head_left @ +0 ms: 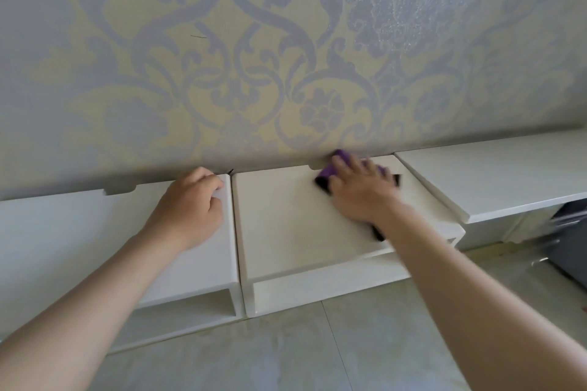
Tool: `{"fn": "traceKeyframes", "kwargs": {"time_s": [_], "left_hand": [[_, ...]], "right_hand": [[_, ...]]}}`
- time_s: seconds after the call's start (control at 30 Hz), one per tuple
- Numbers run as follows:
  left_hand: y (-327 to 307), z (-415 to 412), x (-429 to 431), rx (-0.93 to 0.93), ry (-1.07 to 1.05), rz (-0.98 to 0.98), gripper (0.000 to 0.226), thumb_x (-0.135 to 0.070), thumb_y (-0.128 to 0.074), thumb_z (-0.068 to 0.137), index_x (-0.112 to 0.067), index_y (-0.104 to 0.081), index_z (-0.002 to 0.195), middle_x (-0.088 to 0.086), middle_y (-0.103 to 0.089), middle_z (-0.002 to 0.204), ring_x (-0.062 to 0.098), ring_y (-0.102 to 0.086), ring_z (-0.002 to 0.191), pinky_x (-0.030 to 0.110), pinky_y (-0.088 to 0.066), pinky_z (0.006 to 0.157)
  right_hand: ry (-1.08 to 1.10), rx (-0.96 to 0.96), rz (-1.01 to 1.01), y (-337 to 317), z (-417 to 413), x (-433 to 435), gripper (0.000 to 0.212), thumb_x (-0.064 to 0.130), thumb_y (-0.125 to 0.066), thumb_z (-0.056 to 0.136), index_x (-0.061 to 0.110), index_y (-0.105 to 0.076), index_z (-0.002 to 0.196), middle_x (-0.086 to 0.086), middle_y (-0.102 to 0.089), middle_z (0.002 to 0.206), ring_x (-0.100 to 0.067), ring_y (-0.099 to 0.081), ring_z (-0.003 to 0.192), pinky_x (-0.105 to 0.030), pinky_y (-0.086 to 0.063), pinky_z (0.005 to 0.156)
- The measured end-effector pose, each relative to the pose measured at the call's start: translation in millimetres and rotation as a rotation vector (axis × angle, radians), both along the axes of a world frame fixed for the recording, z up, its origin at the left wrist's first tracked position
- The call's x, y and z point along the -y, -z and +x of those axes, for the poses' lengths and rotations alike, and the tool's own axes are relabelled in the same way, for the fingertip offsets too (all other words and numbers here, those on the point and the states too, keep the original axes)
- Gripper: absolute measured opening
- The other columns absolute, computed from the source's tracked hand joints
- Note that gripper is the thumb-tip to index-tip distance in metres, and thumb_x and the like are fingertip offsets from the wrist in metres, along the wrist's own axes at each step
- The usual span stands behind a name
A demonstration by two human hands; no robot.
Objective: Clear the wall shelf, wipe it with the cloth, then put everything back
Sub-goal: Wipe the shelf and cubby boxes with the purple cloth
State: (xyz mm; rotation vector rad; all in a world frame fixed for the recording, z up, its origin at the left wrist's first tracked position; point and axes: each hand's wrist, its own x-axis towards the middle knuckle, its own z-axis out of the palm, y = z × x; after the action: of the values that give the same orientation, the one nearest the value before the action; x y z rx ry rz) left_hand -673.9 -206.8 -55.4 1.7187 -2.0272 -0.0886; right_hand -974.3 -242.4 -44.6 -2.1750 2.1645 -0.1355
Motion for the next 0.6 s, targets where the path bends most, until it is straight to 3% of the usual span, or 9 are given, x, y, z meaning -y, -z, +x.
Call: {"fn": "traceKeyframes", "kwargs": {"time_s": [0.13,0.2,0.3,0.37,0.43,0.53,0.6], "left_hand": [[-2,-1,-1,-0.001,0.003,-0.029,0.047,-0.022,-0.035,0.077,-0.005,-0.068,0.106,0.006,-0.06,0.117,0.03,-0.056,0.107,0.034,-0.044,0.085],[-2,1,-1,0.008,0.016,-0.04,0.05,-0.022,-0.035,0.078,-0.004,-0.069,0.11,0.007,-0.061,0.12,0.03,-0.057,0.11,0.034,-0.043,0.087],[0,1,-2,0.02,0.008,-0.017,0.043,-0.018,-0.038,0.086,-0.004,-0.067,0.114,0.006,-0.058,0.125,0.028,-0.053,0.117,0.033,-0.04,0.091],[2,1,-1,0.019,0.002,-0.01,0.032,-0.007,-0.045,0.092,-0.004,-0.066,0.116,0.006,-0.057,0.126,0.028,-0.052,0.119,0.032,-0.038,0.091],[4,1,0,0.021,0.006,-0.012,0.03,-0.004,-0.048,0.091,-0.005,-0.065,0.115,0.005,-0.057,0.125,0.028,-0.052,0.118,0.033,-0.039,0.091],[2,0,2,0.02,-0.01,-0.002,0.027,-0.011,-0.044,0.09,-0.007,-0.064,0.107,0.003,-0.057,0.12,0.029,-0.053,0.112,0.036,-0.043,0.089],[0,-2,1,0.041,-0.004,0.004,0.035,-0.02,-0.036,0.083,-0.007,-0.063,0.102,0.004,-0.057,0.116,0.03,-0.053,0.107,0.036,-0.044,0.085]], "right_hand": [[-0.378,0.02,-0.039,8,99,-55,0.061,0.052,-0.02,0.099,0.038,-0.011,0.157,0.008,-0.005,0.168,-0.024,-0.003,0.154,-0.051,0.0,0.122],[-0.455,0.02,-0.016,7,108,-60,0.06,0.053,-0.018,0.099,0.04,-0.008,0.157,0.008,-0.005,0.168,-0.022,-0.001,0.154,-0.051,0.001,0.122],[-0.361,-0.012,-0.063,5,53,-34,0.059,0.054,-0.02,0.099,0.043,-0.012,0.156,0.01,-0.012,0.166,-0.017,-0.012,0.151,-0.047,-0.009,0.122],[-0.172,-0.034,-0.068,5,-8,-15,0.06,0.055,-0.019,0.096,0.043,-0.014,0.155,0.01,-0.016,0.165,-0.018,-0.018,0.149,-0.047,-0.016,0.12],[0.008,-0.046,-0.024,3,-54,-6,0.062,0.055,-0.014,0.094,0.042,-0.012,0.155,0.01,-0.015,0.165,-0.019,-0.016,0.15,-0.048,-0.013,0.121],[0.07,-0.014,0.012,1,-42,-14,0.063,0.053,-0.015,0.095,0.04,-0.01,0.156,0.007,-0.01,0.167,-0.023,-0.01,0.151,-0.052,-0.008,0.121],[-0.059,-0.012,-0.01,5,10,-37,0.061,0.054,-0.018,0.095,0.04,-0.013,0.155,0.006,-0.011,0.167,-0.024,-0.011,0.151,-0.054,-0.01,0.12]]}}
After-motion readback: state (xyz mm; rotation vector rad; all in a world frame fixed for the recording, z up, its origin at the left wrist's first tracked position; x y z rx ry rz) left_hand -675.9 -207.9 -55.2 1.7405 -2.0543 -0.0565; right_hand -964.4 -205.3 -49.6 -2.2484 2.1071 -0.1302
